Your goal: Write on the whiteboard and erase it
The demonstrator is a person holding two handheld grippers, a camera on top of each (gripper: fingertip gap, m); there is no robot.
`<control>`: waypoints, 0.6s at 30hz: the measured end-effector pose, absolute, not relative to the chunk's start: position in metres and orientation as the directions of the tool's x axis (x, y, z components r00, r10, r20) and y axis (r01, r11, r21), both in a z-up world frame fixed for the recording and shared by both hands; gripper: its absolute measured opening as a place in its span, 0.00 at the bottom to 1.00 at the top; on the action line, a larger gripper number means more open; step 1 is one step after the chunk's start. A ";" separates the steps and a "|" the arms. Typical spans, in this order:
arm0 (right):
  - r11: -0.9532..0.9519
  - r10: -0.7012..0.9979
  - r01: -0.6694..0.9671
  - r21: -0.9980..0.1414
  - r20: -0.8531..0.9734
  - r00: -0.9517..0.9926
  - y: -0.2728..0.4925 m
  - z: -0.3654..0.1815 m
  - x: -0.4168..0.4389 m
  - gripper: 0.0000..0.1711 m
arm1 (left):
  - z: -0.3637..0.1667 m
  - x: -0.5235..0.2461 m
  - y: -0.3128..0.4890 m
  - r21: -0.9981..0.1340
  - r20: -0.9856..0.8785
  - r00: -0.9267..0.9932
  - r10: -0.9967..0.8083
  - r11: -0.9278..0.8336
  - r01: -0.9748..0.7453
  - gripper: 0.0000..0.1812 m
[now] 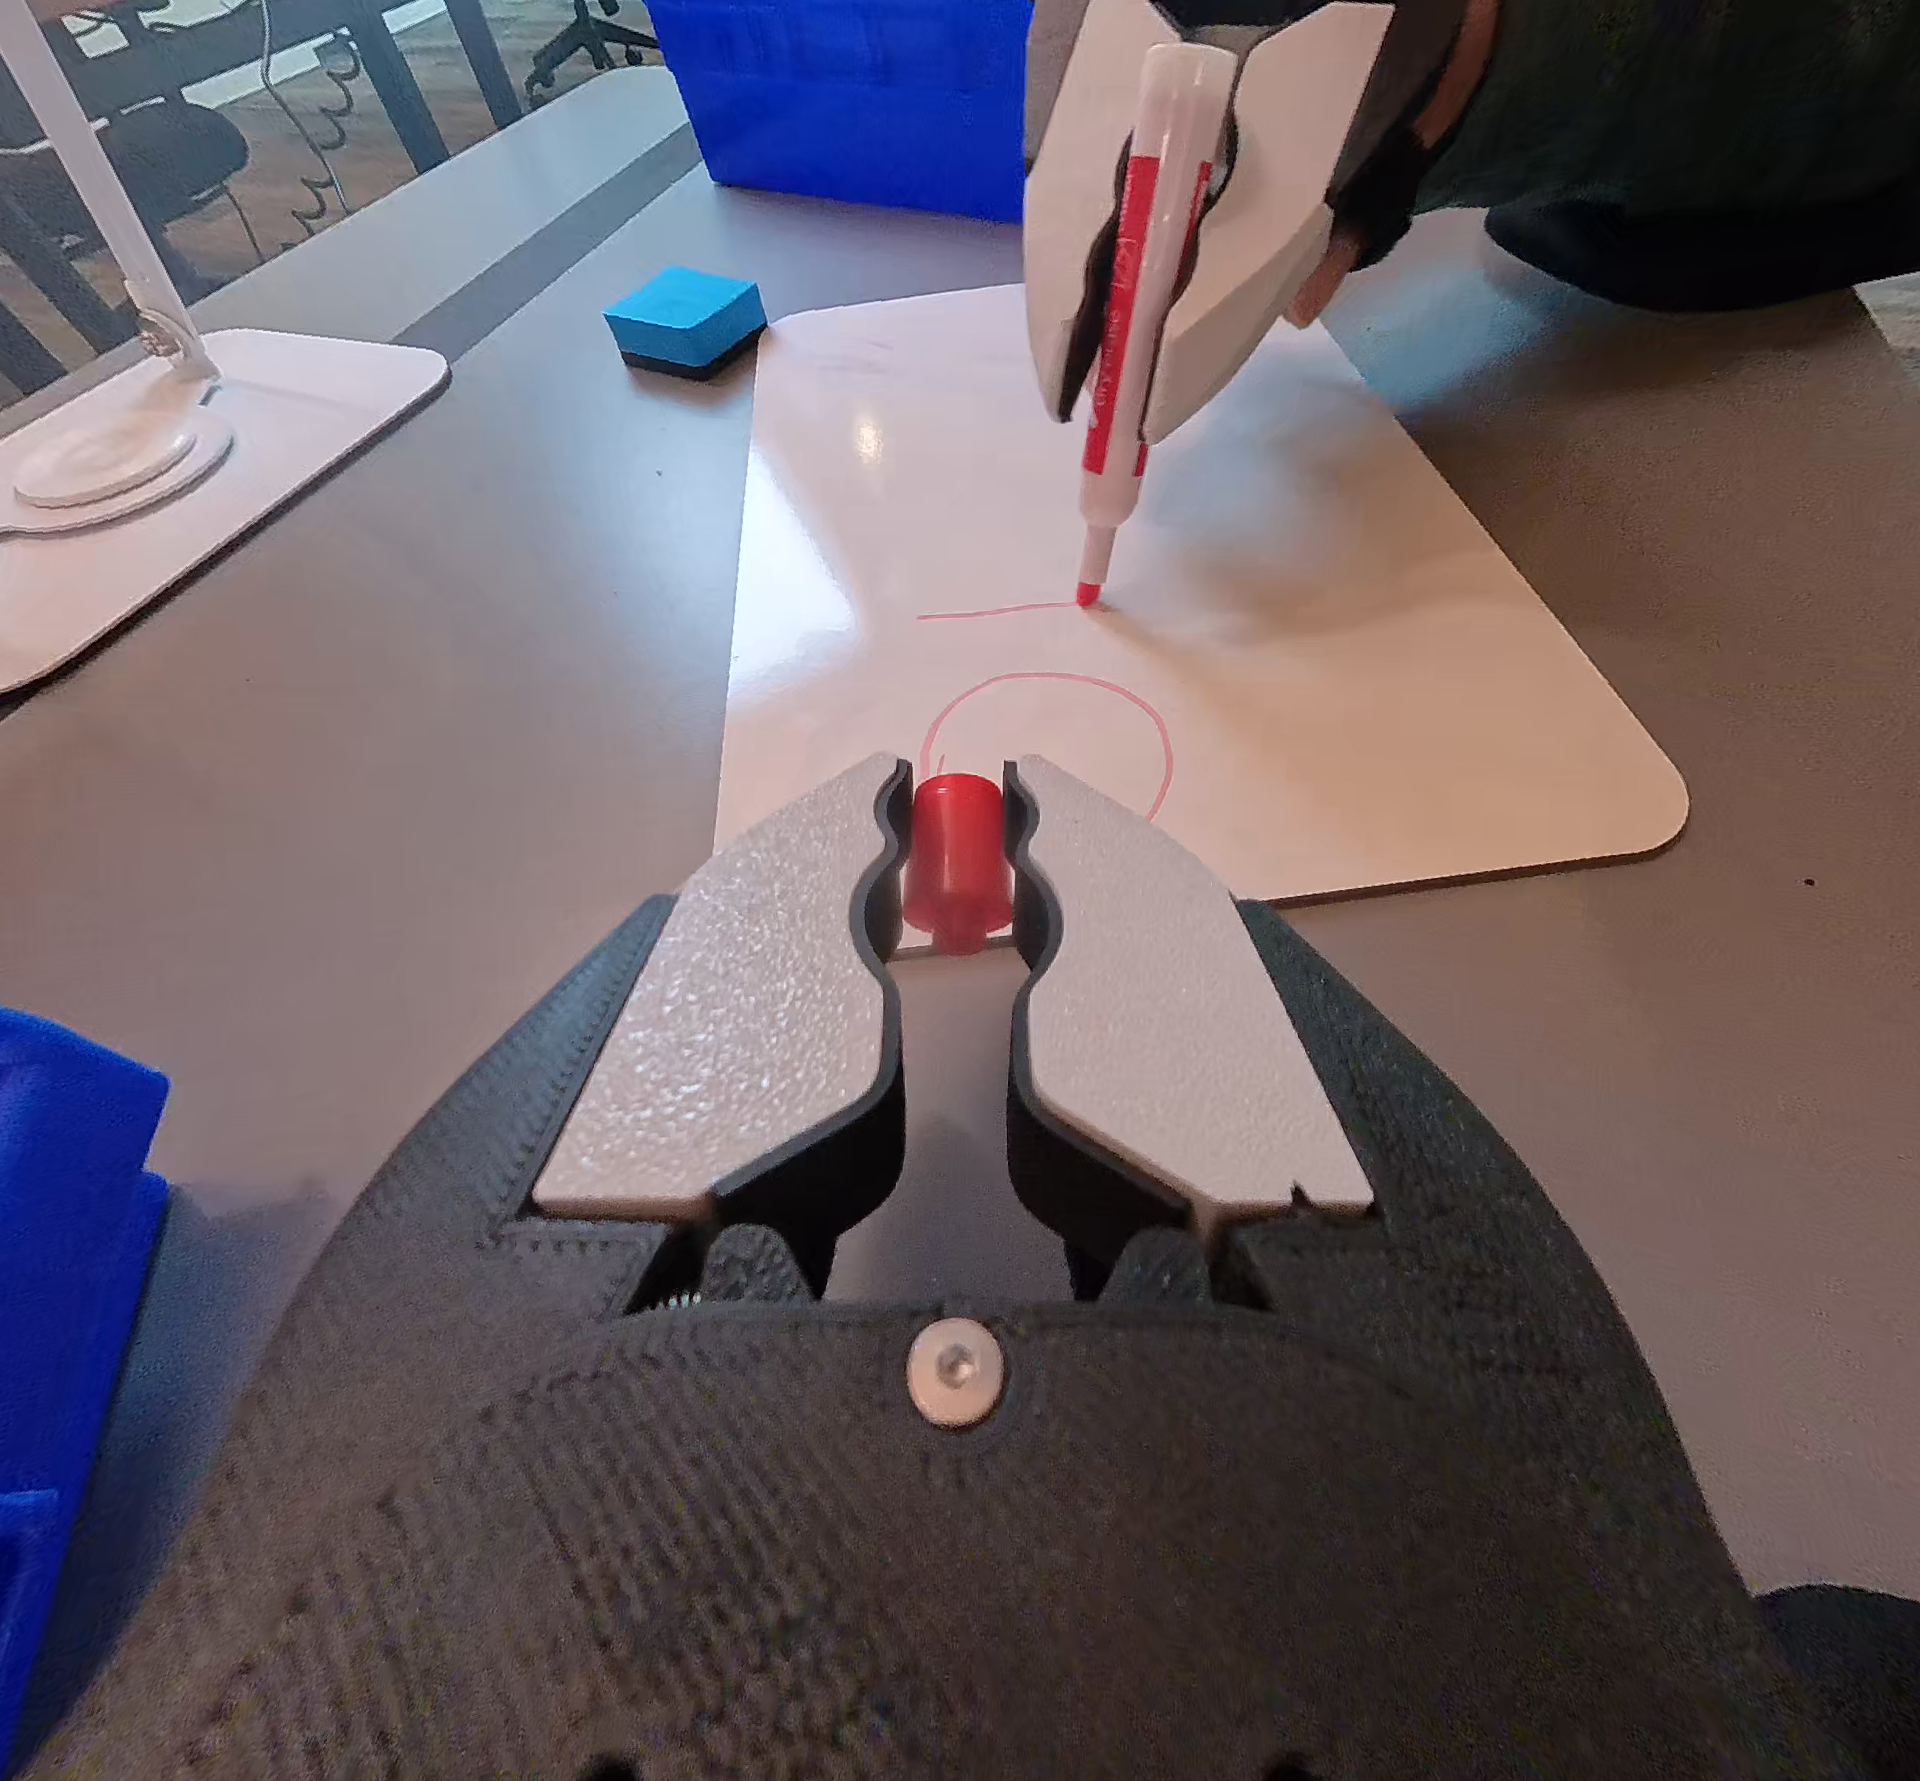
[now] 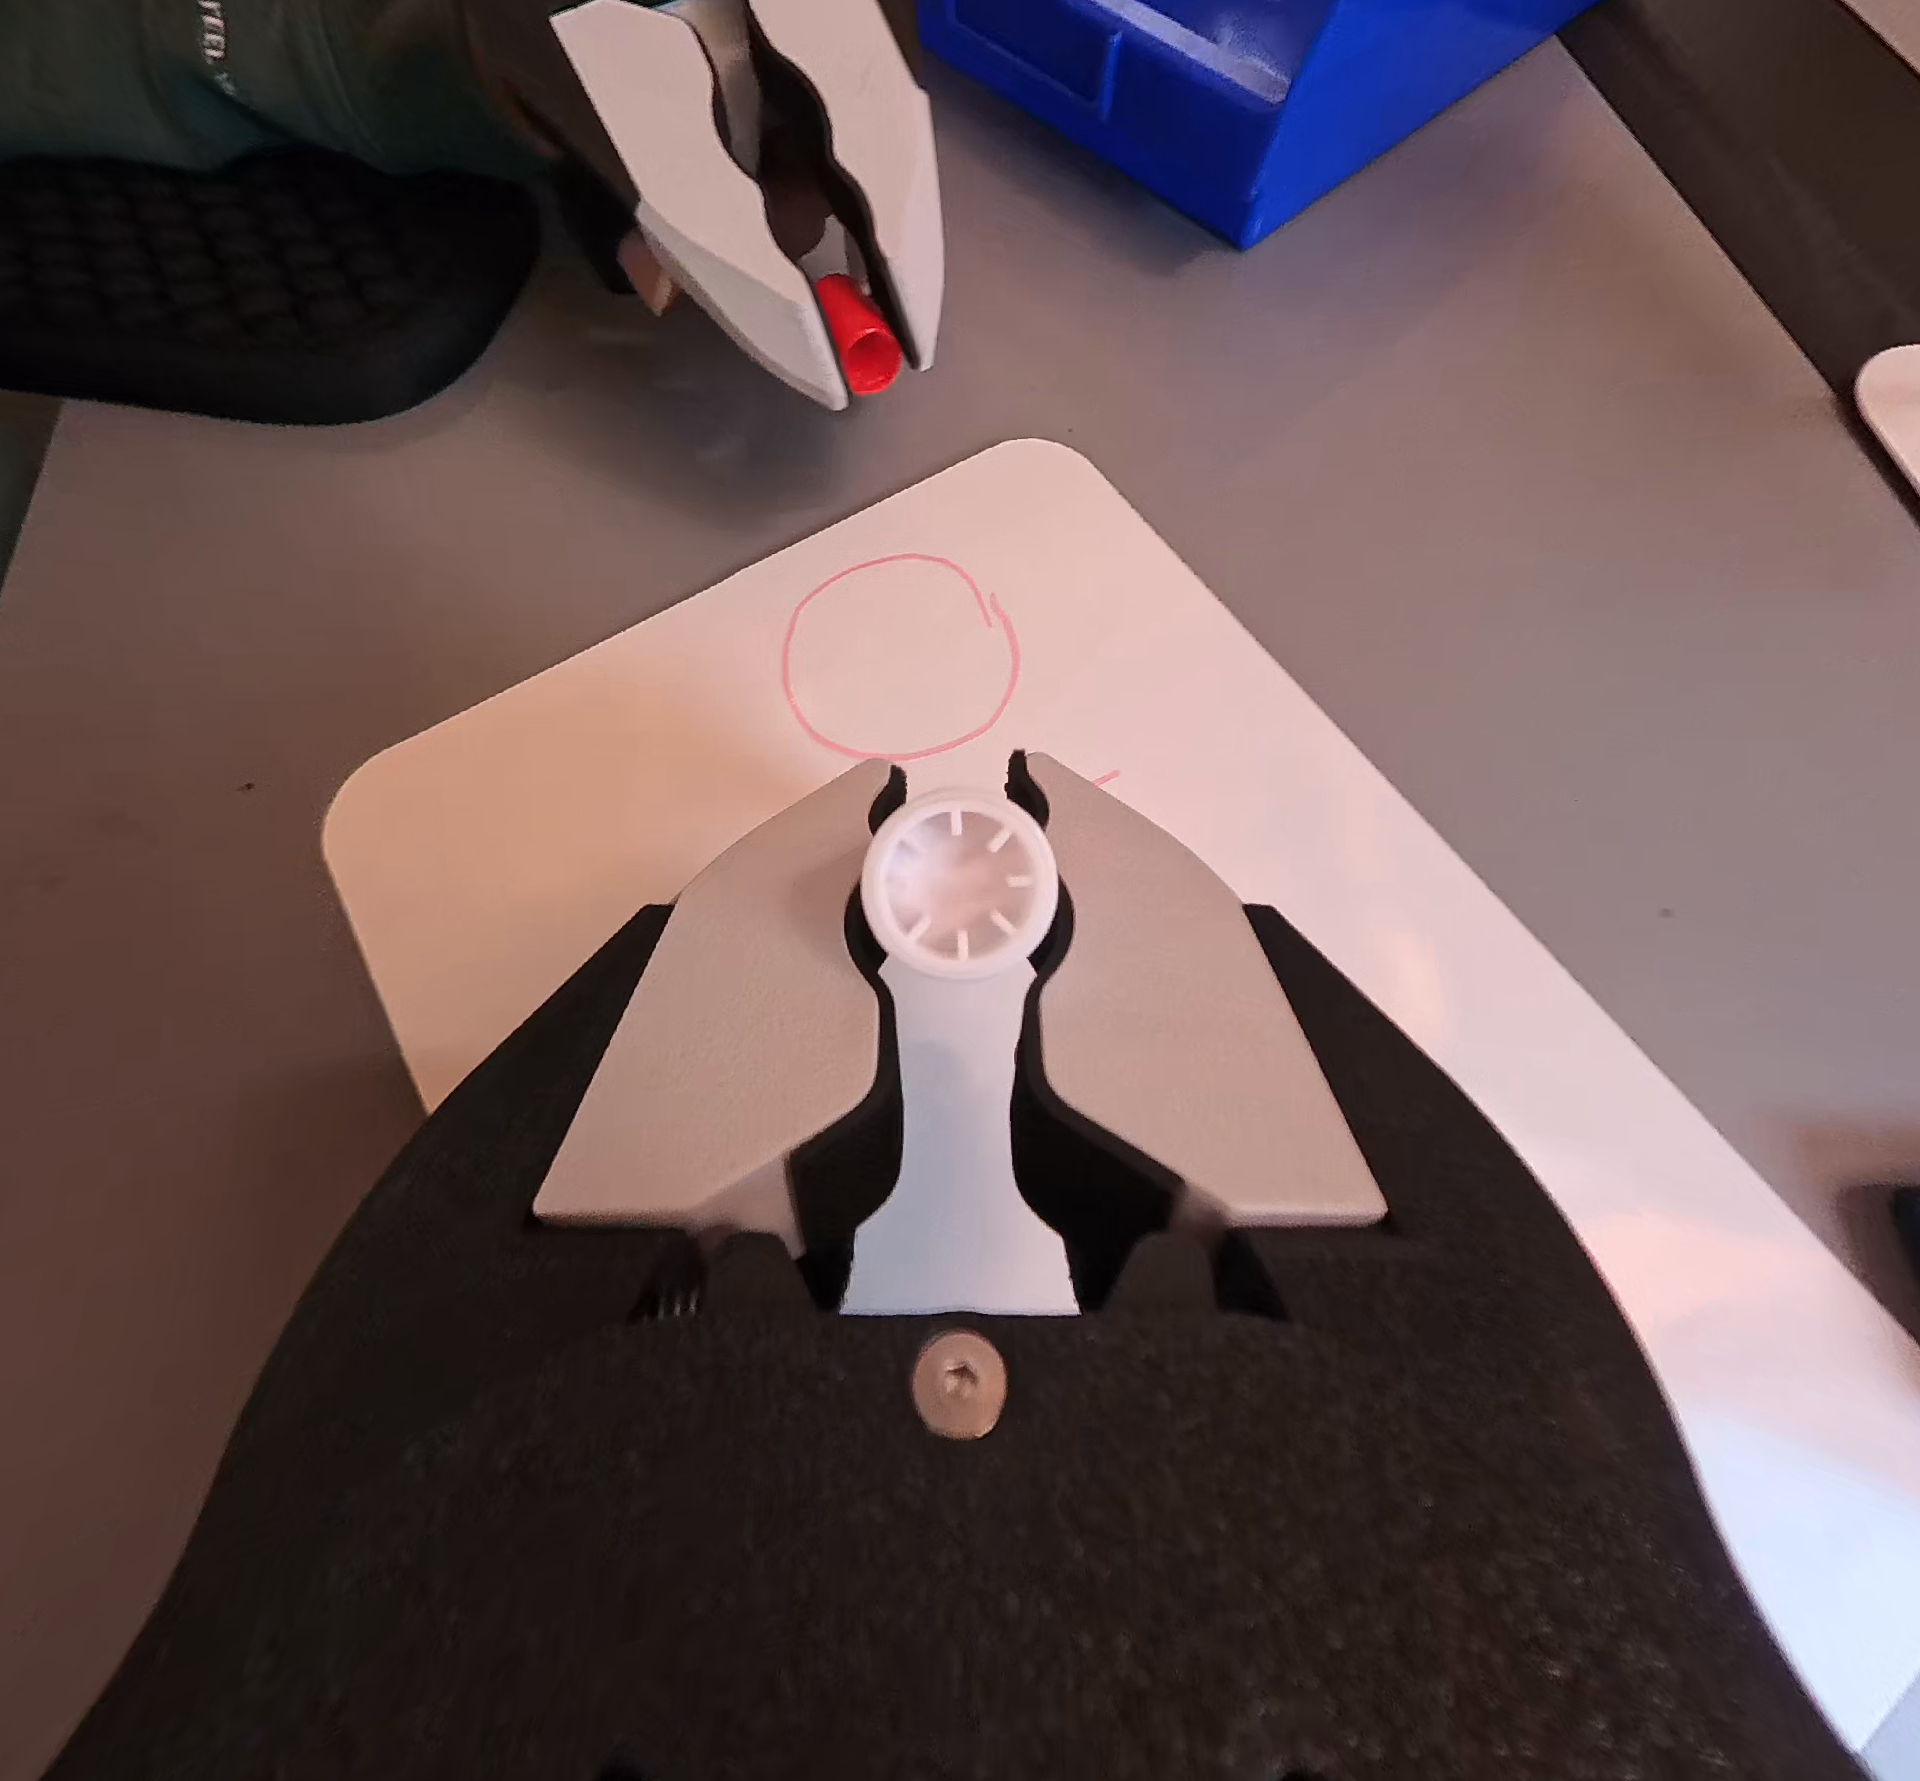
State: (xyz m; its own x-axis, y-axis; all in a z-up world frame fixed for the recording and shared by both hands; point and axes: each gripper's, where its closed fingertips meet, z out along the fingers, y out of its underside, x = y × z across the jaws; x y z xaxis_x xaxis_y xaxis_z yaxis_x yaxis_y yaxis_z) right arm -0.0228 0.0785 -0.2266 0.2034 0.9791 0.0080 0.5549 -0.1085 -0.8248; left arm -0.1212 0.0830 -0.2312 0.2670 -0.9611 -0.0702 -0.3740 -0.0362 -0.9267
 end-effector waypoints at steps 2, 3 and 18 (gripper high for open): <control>-0.105 0.979 0.558 -0.823 0.011 0.201 0.073 -0.227 -0.021 0.12 | -0.231 -0.121 0.083 -0.926 -0.071 0.268 -0.961 -0.036 -0.375 0.09; -0.103 0.980 0.559 -0.823 0.014 0.201 0.071 -0.227 -0.021 0.12 | -0.232 -0.121 0.083 -0.926 -0.071 0.268 -0.961 -0.036 -0.375 0.09; -0.125 0.962 0.567 -0.814 0.040 0.270 0.081 -0.227 0.005 0.12 | -0.233 -0.122 0.084 -0.925 -0.067 0.271 -0.960 -0.042 -0.379 0.09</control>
